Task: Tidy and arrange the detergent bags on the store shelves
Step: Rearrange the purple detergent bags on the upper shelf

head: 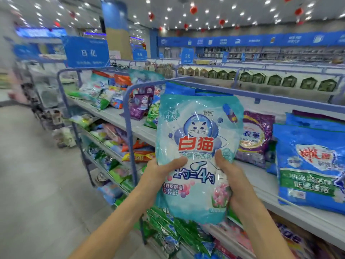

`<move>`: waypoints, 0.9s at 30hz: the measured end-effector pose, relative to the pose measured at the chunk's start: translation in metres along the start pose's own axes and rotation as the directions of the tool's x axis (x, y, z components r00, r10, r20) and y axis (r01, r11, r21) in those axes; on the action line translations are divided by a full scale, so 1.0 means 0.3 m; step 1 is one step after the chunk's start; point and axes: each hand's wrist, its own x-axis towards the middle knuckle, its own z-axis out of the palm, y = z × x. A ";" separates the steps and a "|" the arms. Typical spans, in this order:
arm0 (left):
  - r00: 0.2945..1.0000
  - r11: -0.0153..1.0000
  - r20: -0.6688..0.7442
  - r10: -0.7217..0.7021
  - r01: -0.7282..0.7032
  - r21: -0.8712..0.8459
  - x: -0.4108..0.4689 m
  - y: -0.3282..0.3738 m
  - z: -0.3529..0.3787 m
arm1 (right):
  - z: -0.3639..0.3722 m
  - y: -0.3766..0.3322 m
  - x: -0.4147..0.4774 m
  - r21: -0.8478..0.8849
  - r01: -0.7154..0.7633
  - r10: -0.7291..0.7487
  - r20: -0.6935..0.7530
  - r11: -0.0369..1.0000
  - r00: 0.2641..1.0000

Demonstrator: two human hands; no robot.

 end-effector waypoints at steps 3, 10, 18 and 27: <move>0.994 1.000 -0.107 0.029 -0.028 0.007 0.031 0.039 -0.197 | 0.194 0.057 0.078 -0.072 0.008 -0.006 0.037 0.997 0.999; 0.966 1.000 -0.259 -0.002 -0.005 -0.023 0.113 0.162 -0.640 | 0.639 0.240 0.234 -0.158 0.007 0.009 0.105 0.987 0.994; 0.930 0.996 -0.365 -0.038 0.004 -0.092 0.303 0.232 -1.035 | 0.999 0.395 0.489 -0.217 -0.004 0.037 0.145 0.976 0.989; 0.915 0.992 -0.401 -0.051 0.000 -0.125 0.739 0.336 -1.389 | 1.304 0.546 0.939 -0.220 0.035 -0.020 0.068 0.975 0.997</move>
